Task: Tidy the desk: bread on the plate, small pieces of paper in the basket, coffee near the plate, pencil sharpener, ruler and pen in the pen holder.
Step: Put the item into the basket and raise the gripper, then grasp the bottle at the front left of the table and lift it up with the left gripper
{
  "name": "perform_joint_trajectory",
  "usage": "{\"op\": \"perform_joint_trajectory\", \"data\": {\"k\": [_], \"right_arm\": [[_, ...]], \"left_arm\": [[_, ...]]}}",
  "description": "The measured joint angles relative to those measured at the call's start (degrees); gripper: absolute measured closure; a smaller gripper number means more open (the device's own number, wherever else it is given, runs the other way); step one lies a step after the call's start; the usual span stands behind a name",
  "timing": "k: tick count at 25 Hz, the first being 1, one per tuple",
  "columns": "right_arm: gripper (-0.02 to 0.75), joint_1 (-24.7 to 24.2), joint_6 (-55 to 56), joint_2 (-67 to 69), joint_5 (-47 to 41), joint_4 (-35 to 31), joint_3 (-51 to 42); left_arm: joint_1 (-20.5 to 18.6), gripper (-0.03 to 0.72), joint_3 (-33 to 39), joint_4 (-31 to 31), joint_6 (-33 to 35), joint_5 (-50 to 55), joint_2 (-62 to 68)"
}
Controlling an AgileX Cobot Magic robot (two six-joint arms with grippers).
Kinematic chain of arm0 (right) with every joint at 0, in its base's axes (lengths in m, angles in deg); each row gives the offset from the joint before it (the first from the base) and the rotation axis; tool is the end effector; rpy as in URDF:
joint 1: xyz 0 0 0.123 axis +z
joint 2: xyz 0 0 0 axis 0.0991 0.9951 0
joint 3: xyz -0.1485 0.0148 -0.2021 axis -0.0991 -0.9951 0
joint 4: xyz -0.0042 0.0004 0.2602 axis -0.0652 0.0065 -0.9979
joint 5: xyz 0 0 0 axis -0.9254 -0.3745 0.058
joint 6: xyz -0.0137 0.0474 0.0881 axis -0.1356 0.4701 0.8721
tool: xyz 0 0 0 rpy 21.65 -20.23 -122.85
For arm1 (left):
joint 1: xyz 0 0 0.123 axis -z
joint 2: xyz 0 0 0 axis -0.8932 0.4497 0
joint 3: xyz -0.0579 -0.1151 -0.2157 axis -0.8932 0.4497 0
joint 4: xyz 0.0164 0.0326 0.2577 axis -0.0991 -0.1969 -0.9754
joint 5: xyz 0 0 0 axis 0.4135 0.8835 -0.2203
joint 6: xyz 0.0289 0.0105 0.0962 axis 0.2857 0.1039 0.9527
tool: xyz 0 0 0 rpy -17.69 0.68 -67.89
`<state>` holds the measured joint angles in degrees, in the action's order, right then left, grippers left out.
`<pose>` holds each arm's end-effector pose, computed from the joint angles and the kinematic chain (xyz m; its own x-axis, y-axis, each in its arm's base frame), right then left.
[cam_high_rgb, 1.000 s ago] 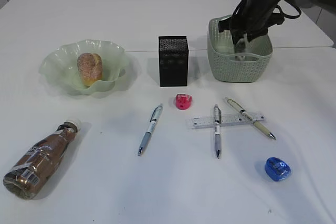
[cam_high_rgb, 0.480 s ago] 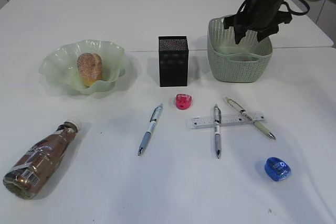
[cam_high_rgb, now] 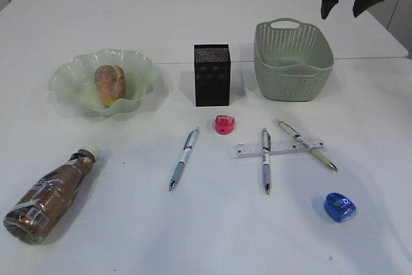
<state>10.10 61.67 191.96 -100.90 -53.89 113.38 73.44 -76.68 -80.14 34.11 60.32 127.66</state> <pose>0.4883 0.0237 0.2570 -0.8767 0.0522 -0.4782 0.0945 0.9934 -0.0648 0.1952 -0.0490 0.4188 -0.7421 -0.0369 -0.6693 0.1452 0.9659 -0.2143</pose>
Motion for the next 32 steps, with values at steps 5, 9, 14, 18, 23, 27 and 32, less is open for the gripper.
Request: {"op": "perform_joint_trajectory", "data": {"k": [5,9,14,18,23,27,32], "right_arm": [[0.244,0.0,-0.2,-6.5,-1.6,-0.2,-0.8],[0.244,0.0,-0.2,-11.8,-1.7,-0.4,-4.5],[0.244,-0.1,-0.2,-20.5,-1.7,-0.4,-13.4],[0.244,-0.1,-0.2,-25.6,-1.7,-0.7,-19.2],[0.244,-0.1,-0.3,-35.1,-1.8,-1.3,-28.6],[0.244,-0.1,-0.3,-42.0,-1.9,-2.2,-35.1],[0.244,-0.1,-0.3,-49.5,-1.9,-5.4,-43.9]], "left_arm": [[0.0,0.232,0.0,0.0,0.0,0.0,0.0],[0.0,0.232,0.0,0.1,0.0,0.0,0.0],[0.0,0.232,0.0,1.3,0.0,0.0,0.0],[0.0,0.232,0.0,1.6,0.0,0.0,0.0],[0.0,0.218,0.3,1.6,0.1,0.0,1.8],[0.0,0.181,2.8,1.5,0.9,0.0,4.7],[0.0,0.171,4.5,-0.2,1.8,0.0,10.4]]}}
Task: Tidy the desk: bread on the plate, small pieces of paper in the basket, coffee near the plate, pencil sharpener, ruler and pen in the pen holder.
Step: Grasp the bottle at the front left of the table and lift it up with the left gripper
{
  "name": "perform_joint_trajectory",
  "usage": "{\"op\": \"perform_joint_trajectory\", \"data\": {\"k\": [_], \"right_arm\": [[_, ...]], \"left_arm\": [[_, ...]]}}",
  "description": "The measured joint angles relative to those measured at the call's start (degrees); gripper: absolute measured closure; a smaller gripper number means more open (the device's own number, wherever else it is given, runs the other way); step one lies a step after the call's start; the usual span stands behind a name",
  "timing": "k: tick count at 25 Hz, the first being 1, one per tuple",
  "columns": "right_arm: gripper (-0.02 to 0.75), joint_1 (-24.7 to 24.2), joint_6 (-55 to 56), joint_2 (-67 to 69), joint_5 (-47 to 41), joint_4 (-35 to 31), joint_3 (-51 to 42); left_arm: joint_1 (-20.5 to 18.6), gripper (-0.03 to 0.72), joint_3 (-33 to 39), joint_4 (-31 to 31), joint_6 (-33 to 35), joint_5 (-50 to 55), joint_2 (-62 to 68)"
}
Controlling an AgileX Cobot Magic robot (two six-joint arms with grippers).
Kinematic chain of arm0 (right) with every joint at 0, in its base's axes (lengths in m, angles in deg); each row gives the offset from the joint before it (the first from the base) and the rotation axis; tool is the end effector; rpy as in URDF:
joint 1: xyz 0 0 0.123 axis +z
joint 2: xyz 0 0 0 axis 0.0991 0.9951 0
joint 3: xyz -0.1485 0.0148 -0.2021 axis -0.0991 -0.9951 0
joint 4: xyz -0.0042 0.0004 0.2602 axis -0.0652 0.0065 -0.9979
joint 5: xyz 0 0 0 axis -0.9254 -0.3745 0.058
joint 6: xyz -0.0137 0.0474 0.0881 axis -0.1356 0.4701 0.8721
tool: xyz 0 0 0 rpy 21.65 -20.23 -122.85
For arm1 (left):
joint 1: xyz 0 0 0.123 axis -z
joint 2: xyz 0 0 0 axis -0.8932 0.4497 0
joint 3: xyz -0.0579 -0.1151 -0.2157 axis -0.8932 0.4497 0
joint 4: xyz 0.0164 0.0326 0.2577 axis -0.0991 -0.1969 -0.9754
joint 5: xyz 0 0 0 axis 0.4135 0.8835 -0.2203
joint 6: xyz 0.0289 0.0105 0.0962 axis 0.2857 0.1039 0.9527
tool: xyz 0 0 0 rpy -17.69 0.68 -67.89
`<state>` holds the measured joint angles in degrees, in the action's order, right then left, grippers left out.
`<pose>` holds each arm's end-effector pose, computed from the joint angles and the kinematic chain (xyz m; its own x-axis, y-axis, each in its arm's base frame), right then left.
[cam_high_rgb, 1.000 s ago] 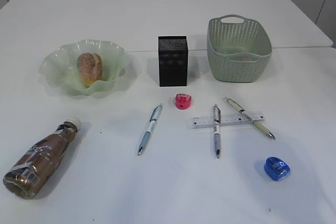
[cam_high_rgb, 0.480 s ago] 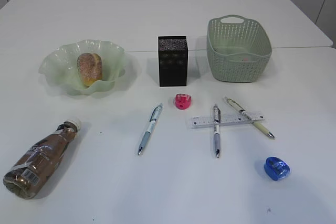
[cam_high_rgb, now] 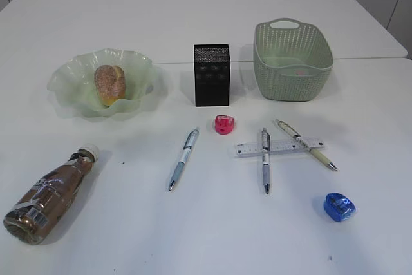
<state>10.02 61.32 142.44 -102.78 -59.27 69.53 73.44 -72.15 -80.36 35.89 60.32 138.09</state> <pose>0.2947 0.0171 0.3686 -0.8486 0.0843 -0.5223 0.0777 0.9964 0.0345 0.2444 -0.0575 0.3539 -0.8844 0.0206 -0.4663 0.1186 0.9761 -0.1819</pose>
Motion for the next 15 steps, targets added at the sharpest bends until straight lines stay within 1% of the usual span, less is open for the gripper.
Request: {"op": "perform_joint_trajectory", "data": {"k": [2,3,9,13,15], "right_arm": [[0.244,0.0,0.0,0.0,0.0,0.0,0.0],[0.244,0.0,-0.2,-3.5,0.0,-0.9,-4.1],[0.244,0.0,-1.2,-8.6,0.0,-1.4,-12.1],[0.244,0.0,-3.0,-11.7,0.0,-1.7,-15.6],[0.244,0.0,-3.5,-13.7,0.0,-1.7,-16.2]], "left_arm": [[0.0,0.169,0.1,-0.3,0.6,-0.2,3.0],[0.0,0.168,0.1,-0.4,0.7,-0.2,4.4],[0.0,0.166,0.1,-1.5,1.7,-1.0,13.5],[0.0,0.165,0.1,-4.5,2.3,-1.4,18.3],[0.0,0.165,0.1,-5.0,2.5,-1.5,20.3]]}}
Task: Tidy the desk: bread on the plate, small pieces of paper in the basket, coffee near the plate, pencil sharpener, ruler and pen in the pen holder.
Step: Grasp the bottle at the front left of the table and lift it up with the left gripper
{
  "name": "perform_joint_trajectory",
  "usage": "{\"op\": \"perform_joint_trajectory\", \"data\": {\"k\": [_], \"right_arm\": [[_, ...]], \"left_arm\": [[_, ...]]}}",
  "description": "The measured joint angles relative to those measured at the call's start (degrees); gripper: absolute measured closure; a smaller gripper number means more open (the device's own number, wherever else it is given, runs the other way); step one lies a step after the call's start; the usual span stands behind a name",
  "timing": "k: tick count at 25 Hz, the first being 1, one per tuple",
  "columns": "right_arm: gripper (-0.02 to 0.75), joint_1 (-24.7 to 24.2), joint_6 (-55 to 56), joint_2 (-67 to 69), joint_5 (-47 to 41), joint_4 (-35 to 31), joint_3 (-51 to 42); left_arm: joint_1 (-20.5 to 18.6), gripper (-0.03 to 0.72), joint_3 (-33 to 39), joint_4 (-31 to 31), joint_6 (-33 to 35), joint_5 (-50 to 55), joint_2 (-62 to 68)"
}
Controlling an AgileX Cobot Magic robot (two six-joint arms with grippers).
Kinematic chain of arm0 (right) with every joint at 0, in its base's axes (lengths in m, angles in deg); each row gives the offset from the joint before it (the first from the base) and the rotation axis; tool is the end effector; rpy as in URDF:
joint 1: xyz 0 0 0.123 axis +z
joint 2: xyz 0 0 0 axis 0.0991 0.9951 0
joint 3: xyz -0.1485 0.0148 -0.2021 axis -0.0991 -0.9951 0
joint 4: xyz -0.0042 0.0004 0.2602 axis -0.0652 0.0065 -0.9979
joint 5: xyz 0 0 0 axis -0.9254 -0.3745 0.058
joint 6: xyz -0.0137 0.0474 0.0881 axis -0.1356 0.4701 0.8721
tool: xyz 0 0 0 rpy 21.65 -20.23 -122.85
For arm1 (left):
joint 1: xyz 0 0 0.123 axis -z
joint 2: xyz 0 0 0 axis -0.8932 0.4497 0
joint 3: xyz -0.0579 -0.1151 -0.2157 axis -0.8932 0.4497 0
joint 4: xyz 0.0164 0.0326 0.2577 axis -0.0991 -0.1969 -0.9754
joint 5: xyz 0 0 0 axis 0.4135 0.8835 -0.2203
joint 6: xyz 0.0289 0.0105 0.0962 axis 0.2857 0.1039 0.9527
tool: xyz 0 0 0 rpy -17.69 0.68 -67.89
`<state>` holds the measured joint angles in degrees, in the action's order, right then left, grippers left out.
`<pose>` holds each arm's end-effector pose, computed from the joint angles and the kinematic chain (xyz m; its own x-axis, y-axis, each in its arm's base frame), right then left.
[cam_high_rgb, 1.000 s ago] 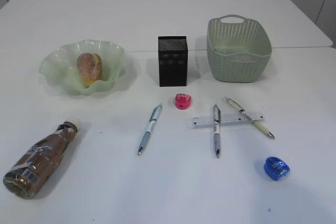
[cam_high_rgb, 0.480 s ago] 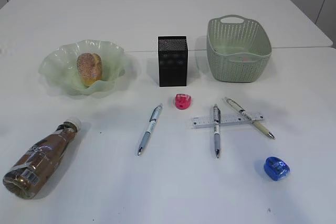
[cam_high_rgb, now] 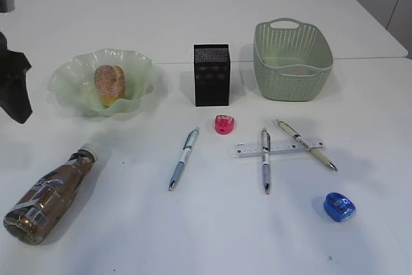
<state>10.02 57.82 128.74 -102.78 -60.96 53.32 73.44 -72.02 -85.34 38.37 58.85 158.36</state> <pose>0.2348 0.0154 0.3471 -0.8750 0.0308 -0.4832 0.0203 0.9994 0.0270 0.3114 -0.0610 0.2517 -0.9796 0.1058 -0.1709 0.1178 0.9911 -0.0614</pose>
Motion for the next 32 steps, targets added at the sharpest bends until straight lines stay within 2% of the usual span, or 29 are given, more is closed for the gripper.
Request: {"op": "perform_joint_trajectory", "data": {"k": [3,8,12,32], "right_arm": [[0.244,0.0,-0.1,-1.5,0.0,0.0,0.0],[0.244,0.0,-0.2,-2.1,0.0,-1.0,0.0],[0.244,0.0,-0.4,-2.1,0.0,-1.4,0.0],[0.244,0.0,-1.0,-2.1,0.0,-1.4,0.0]], "left_arm": [[1.1,0.159,0.0,-0.2,0.4,-0.1,2.5],[6.3,0.087,0.0,-2.2,0.9,-0.4,6.1],[8.8,0.076,0.0,-3.7,0.9,-1.3,9.5],[8.9,0.092,-0.4,-7.0,0.4,-7.0,22.2]]}}
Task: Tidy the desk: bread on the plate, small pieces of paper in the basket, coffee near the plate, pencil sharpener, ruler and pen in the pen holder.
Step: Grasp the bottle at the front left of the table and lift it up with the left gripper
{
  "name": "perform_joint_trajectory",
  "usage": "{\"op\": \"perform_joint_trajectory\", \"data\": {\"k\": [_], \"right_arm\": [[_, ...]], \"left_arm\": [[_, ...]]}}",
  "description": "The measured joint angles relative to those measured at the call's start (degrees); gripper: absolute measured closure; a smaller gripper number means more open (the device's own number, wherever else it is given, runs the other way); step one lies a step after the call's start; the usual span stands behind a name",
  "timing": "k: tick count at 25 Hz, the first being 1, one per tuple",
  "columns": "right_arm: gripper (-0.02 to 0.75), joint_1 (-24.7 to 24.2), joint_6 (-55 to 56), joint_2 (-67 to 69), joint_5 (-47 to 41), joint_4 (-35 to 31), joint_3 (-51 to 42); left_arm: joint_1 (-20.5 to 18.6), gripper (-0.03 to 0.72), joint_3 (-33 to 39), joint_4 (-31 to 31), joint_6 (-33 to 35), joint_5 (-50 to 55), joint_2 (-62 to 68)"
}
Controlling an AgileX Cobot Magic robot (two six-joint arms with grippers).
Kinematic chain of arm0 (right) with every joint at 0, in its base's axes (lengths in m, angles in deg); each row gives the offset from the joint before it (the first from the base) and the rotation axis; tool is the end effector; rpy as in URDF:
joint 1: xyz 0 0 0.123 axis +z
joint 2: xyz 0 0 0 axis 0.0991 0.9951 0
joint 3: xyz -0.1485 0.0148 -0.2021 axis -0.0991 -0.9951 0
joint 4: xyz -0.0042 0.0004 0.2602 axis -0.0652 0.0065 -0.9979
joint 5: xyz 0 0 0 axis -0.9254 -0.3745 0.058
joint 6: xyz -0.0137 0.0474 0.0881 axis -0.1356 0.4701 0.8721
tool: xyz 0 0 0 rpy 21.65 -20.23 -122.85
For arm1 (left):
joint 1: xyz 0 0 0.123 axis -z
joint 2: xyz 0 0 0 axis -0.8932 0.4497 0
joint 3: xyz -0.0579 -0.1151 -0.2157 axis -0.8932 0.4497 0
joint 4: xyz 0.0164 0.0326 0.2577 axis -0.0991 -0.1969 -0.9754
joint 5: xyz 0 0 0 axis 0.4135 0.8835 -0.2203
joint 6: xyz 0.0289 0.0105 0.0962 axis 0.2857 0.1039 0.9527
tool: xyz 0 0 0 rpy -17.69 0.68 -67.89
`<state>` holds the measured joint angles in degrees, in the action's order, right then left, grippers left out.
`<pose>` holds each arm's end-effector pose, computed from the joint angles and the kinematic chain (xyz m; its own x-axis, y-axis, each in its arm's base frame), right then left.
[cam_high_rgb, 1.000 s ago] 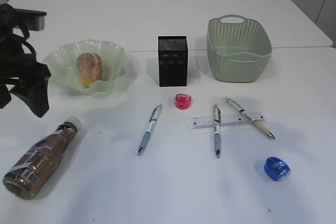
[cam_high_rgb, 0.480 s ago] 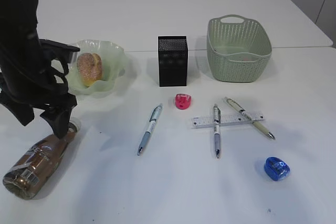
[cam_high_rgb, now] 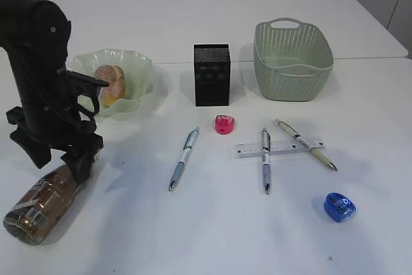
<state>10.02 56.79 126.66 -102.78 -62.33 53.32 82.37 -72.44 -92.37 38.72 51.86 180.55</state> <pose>0.2263 0.0171 0.3554 -0.8581 0.0216 -0.5130 -0.0015 0.9990 0.0444 0.3387 -0.1106 0.1222 -0.9466 0.3121 0.0808 0.3174 0.9462 0.0633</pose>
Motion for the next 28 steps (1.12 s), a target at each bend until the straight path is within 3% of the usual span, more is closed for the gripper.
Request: {"op": "perform_joint_trajectory", "data": {"k": [21,28], "right_arm": [[0.245,0.0,-0.6,0.0,0.0,0.0,0.0],[0.245,0.0,-0.6,0.0,0.0,0.0,0.0]], "left_arm": [[0.0,0.097,-0.1,-0.2,-0.1,-3.4,5.4],[0.0,0.212,-0.1,-0.3,-0.1,-3.4,5.4]]}}
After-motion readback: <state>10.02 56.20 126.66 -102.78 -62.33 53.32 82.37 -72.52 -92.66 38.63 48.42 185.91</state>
